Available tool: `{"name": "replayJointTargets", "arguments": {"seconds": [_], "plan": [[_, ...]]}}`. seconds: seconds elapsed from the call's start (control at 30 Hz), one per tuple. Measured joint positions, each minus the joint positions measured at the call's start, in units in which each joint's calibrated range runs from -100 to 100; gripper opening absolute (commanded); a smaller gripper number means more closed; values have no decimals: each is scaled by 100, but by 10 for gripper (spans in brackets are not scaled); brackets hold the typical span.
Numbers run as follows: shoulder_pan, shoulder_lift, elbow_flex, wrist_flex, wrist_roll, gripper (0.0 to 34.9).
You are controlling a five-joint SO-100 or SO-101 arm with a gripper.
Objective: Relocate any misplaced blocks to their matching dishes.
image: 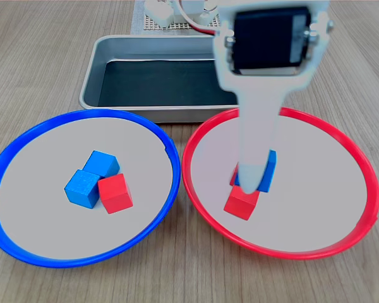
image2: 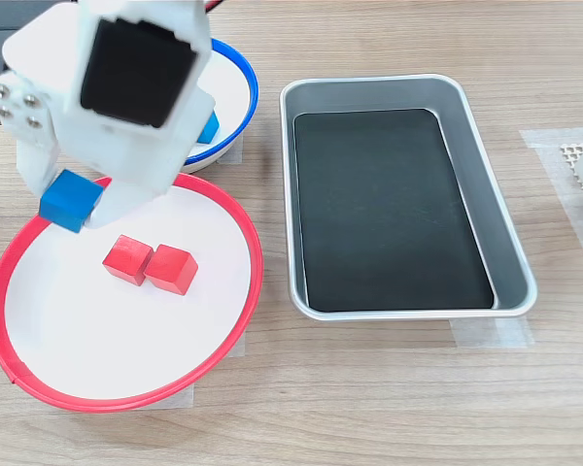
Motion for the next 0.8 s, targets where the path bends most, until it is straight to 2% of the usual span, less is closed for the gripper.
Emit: {"name": "replayJointTargets", "arguments": {"seconds": [0.47,0.63,0.7,0.8], "plan": [[1823,-699,789,-49,2198,3],[2150,-708,1016,-277,2774,3],[2451,-708,1216,-595,2989,3],[2425,-708,1252,-783,3116,3]]}}
